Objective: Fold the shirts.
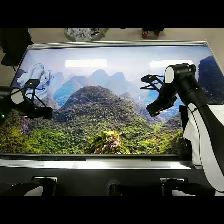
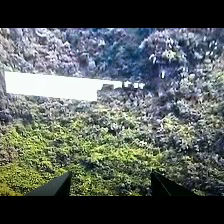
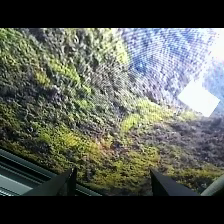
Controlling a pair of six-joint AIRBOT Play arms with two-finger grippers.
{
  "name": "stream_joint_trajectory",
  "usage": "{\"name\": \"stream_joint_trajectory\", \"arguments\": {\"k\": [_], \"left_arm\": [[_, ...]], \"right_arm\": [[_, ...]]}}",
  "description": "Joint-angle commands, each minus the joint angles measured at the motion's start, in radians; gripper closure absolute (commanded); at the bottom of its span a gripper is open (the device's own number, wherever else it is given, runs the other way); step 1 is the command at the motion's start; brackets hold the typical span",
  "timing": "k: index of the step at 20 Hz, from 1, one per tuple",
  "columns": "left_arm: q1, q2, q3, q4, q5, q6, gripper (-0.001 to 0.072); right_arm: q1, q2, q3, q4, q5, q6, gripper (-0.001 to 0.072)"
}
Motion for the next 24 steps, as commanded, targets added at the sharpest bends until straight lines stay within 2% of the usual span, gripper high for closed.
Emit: {"name": "stream_joint_trajectory", "arguments": {"k": [1, 17, 21, 24], "left_arm": [[0.000, 0.001, 0.000, 0.000, 0.000, 0.000, 0.0126], [0.000, 0.001, 0.000, 0.000, 0.007, 0.000, 0.0126], [0.002, -0.003, -0.003, 0.000, 0.222, 0.000, 0.0126], [0.002, -0.007, -0.003, -0.009, 0.306, -0.017, 0.0125]], "right_arm": [[0.001, 0.000, 0.000, 0.000, 0.000, 0.000, 0.0155], [0.001, 0.000, 0.000, 0.000, 0.000, 0.000, 0.0155], [0.001, 0.000, 0.000, 0.000, -0.004, 0.000, 0.0161], [0.001, 0.000, 0.000, 0.000, -0.055, 0.000, 0.0161]]}}
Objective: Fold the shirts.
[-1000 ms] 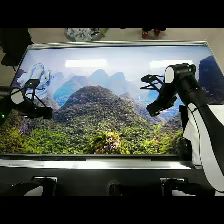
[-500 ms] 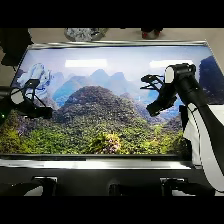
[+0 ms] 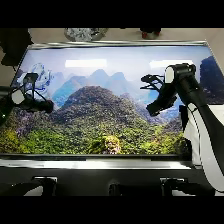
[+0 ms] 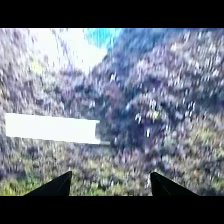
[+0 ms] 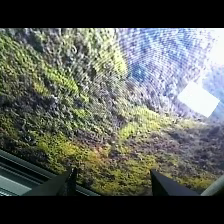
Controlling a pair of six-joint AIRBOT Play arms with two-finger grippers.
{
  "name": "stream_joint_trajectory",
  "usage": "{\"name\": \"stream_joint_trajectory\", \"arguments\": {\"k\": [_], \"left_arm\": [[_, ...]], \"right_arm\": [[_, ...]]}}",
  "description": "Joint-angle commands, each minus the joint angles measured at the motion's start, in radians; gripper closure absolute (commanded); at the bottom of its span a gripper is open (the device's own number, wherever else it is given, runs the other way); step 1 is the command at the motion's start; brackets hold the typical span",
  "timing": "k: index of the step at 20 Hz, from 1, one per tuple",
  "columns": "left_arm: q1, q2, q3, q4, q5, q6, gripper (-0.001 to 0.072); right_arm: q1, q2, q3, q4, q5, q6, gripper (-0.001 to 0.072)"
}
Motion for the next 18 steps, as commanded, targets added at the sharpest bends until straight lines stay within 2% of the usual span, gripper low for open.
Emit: {"name": "stream_joint_trajectory", "arguments": {"k": [1, 3, 6, 7, 8, 9, 12, 14, 16, 17, 18], "left_arm": [[0.001, -0.005, -0.001, -0.019, 0.134, -0.039, 0.0126], [-0.001, -0.014, -0.001, -0.042, 0.246, -0.101, 0.0126], [0.000, -0.020, 0.000, -0.055, 0.417, -0.129, 0.0107], [0.008, -0.027, 0.002, -0.058, 0.526, -0.129, 0.0064], [0.019, -0.050, 0.023, -0.060, 0.602, -0.132, -0.0011], [0.038, -0.090, 0.069, -0.062, 0.618, -0.135, -0.0010], [0.168, -0.326, 0.373, -0.136, 0.515, -0.248, -0.0010], [0.289, -0.533, 0.651, -0.254, 0.372, -0.294, -0.0010], [0.391, -0.715, 0.890, -0.314, 0.200, -0.411, -0.0010], [0.430, -0.777, 0.946, -0.366, 0.167, -0.434, -0.0011], [0.455, -0.804, 0.936, -0.425, 0.193, -0.431, -0.0011]], "right_arm": [[0.001, 0.000, 0.000, -0.002, -0.064, -0.001, 0.0161], [0.001, -0.001, 0.000, -0.007, -0.104, 0.000, 0.0161], [0.001, 0.000, 0.000, -0.007, -0.179, 0.000, 0.0161], [0.001, 0.000, 0.000, -0.006, -0.200, 0.000, 0.0161], [0.001, -0.001, 0.000, -0.006, -0.211, 0.000, 0.0161], [0.001, -0.001, 0.000, -0.006, -0.222, 0.000, 0.0161], [0.001, -0.001, -0.001, -0.006, -0.230, 0.001, 0.0161], [0.001, -0.001, -0.001, -0.005, -0.230, 0.001, 0.0161], [0.001, -0.001, -0.001, -0.003, -0.235, 0.005, 0.0161], [0.001, -0.001, -0.001, -0.003, -0.245, 0.010, 0.0161], [0.001, -0.001, -0.001, -0.003, -0.260, 0.016, 0.0161]]}}
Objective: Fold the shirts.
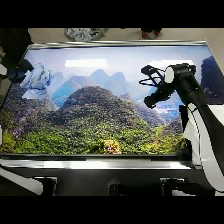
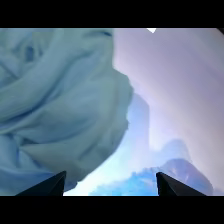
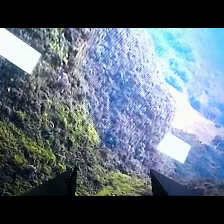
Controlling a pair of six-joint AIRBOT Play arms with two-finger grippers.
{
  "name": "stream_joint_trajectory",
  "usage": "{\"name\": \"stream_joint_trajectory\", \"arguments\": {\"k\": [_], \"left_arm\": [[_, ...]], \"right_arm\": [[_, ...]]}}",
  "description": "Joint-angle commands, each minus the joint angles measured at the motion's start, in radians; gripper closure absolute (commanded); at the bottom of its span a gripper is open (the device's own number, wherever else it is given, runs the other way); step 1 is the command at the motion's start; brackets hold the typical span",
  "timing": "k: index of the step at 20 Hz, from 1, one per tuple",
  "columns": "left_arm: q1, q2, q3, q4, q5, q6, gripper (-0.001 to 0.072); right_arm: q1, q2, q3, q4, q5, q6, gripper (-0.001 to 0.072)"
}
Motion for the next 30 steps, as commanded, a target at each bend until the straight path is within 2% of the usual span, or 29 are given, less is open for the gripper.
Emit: {"name": "stream_joint_trajectory", "arguments": {"k": [1, 3, 6, 9, 14, 15, 16, 17, 18, 19, 20, 21, 22, 24, 25, 27, 30], "left_arm": [[0.121, -0.186, 0.148, -0.198, -0.065, -0.090, -0.0011], [0.126, -0.194, 0.057, -0.222, 0.027, -0.103, -0.0012], [0.125, -0.256, 0.048, -0.261, 0.045, -0.112, -0.0012], [0.117, -0.292, 0.048, -0.373, 0.165, -0.037, -0.0012], [0.099, -0.323, 0.048, -0.400, 0.322, -0.034, -0.0005], [0.096, -0.330, 0.048, -0.424, 0.347, -0.034, 0.0053], [0.093, -0.336, 0.048, -0.447, 0.361, -0.034, 0.0274], [0.089, -0.342, 0.048, -0.475, 0.372, -0.034, 0.0548], [0.089, -0.344, 0.048, -0.500, 0.372, -0.034, 0.0674], [0.089, -0.341, 0.049, -0.536, 0.349, -0.032, 0.0676], [0.089, -0.326, 0.057, -0.579, 0.283, -0.001, 0.0678], [0.083, -0.297, 0.068, -0.607, 0.260, 0.081, 0.0679], [0.071, -0.249, 0.079, -0.616, 0.263, 0.196, 0.0679], [0.037, -0.098, 0.089, -0.615, 0.232, 0.465, 0.0679], [0.019, -0.016, 0.089, -0.615, 0.183, 0.536, 0.0679], [-0.019, 0.159, 0.089, -0.614, 0.059, 0.628, 0.0679], [-0.096, 0.388, 0.087, -0.614, -0.199, 0.702, 0.0679]], "right_arm": [[0.000, -0.001, 0.000, 0.003, -0.043, 0.018, 0.0161], [0.000, -0.001, 0.000, 0.003, -0.063, 0.030, 0.0162], [0.000, -0.001, 0.000, 0.004, -0.065, 0.031, 0.0161], [0.000, -0.001, 0.000, 0.011, -0.064, 0.042, 0.0161], [0.000, 0.000, 0.000, 0.045, -0.062, 0.061, 0.0161], [0.000, 0.000, 0.000, 0.056, -0.056, 0.061, 0.0161], [0.000, 0.000, 0.000, 0.061, -0.048, 0.064, 0.0161], [0.000, 0.000, 0.000, 0.061, -0.037, 0.071, 0.0161], [0.000, 0.000, 0.000, 0.061, -0.027, 0.071, 0.0161], [0.000, 0.000, 0.000, 0.059, -0.024, 0.070, 0.0157], [0.000, 0.000, 0.000, 0.051, -0.025, 0.067, 0.0138], [-0.002, 0.000, 0.000, 0.033, -0.020, 0.054, 0.0137], [-0.002, 0.000, 0.000, 0.023, -0.010, 0.051, 0.0165], [-0.002, 0.000, 0.000, 0.014, -0.031, 0.000, 0.0163], [-0.002, 0.001, 0.003, -0.004, -0.046, -0.035, 0.0162], [-0.002, 0.022, 0.027, -0.054, -0.008, -0.038, 0.0162], [-0.002, 0.126, 0.055, -0.143, 0.056, -0.038, 0.0162]]}}
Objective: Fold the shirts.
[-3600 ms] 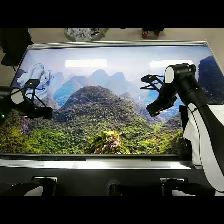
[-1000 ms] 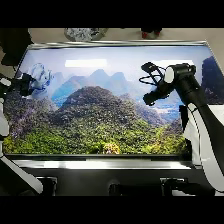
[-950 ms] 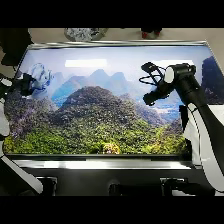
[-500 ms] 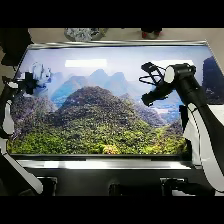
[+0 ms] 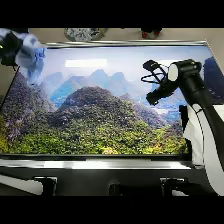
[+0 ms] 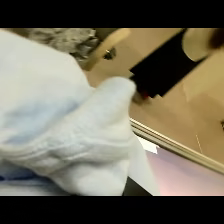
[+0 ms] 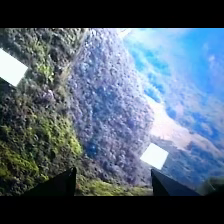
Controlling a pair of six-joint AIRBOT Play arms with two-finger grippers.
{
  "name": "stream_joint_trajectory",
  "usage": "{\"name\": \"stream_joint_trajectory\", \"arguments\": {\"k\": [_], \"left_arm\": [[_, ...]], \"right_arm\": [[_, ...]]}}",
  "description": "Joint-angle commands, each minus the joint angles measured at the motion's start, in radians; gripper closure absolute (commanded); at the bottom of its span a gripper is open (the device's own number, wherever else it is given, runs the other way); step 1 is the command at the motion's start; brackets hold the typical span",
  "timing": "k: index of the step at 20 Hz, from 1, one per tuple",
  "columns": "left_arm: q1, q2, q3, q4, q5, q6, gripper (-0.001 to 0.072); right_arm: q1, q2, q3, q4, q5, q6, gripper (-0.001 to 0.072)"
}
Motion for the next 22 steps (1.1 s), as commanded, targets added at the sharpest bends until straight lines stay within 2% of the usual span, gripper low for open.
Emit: {"name": "stream_joint_trajectory", "arguments": {"k": [1, 5, 7, 8, 10, 12, 14, 16, 18, 19, 20, 21, 22], "left_arm": [[-0.089, 0.254, -0.011, -0.006, -0.312, 0.144, 0.0679], [-0.240, 0.446, -0.151, -0.006, -0.511, 0.144, 0.0679], [-0.337, 0.501, -0.277, -0.006, -0.616, 0.145, 0.0679], [-0.393, 0.526, -0.367, -0.007, -0.628, 0.145, 0.0678], [-0.497, 0.569, -0.555, -0.006, -0.604, 0.161, 0.0679], [-0.567, 0.590, -0.738, 0.008, -0.583, 0.216, 0.0678], [-0.614, 0.587, -0.902, 0.149, -0.575, 0.239, 0.0678], [-0.631, 0.578, -1.047, 0.361, -0.534, 0.237, 0.0678], [-0.630, 0.553, -1.122, 0.481, -0.439, 0.160, 0.0666], [-0.630, 0.536, -1.120, 0.496, -0.405, 0.142, 0.0466], [-0.629, 0.525, -1.098, 0.515, -0.387, 0.127, 0.0026], [-0.628, 0.523, -1.057, 0.573, -0.389, 0.111, 0.0005], [-0.622, 0.526, -1.007, 0.642, -0.408, 0.100, 0.0005]], "right_arm": [[0.000, 0.121, 0.021, -0.107, 0.064, -0.018, 0.0162], [0.000, 0.311, 0.021, -0.133, 0.151, -0.018, 0.0162], [0.000, 0.383, 0.021, -0.132, 0.214, -0.018, 0.0162], [0.000, 0.409, 0.021, -0.132, 0.249, -0.017, 0.0162], [0.000, 0.444, 0.021, -0.132, 0.324, -0.014, 0.0162], [0.000, 0.452, 0.021, -0.126, 0.386, -0.003, 0.0163], [0.000, 0.452, 0.012, -0.110, 0.383, -0.002, 0.0163], [0.000, 0.451, -0.029, -0.075, 0.335, 0.013, 0.0163], [0.000, 0.434, -0.095, 0.003, 0.269, 0.013, 0.0161], [0.000, 0.419, -0.140, 0.050, 0.217, 0.014, 0.0155], [0.000, 0.398, -0.182, 0.093, 0.157, 0.012, 0.0135], [0.000, 0.371, -0.211, 0.118, 0.090, 0.012, 0.0077], [0.000, 0.336, -0.219, 0.137, 0.047, 0.007, 0.0063]]}}
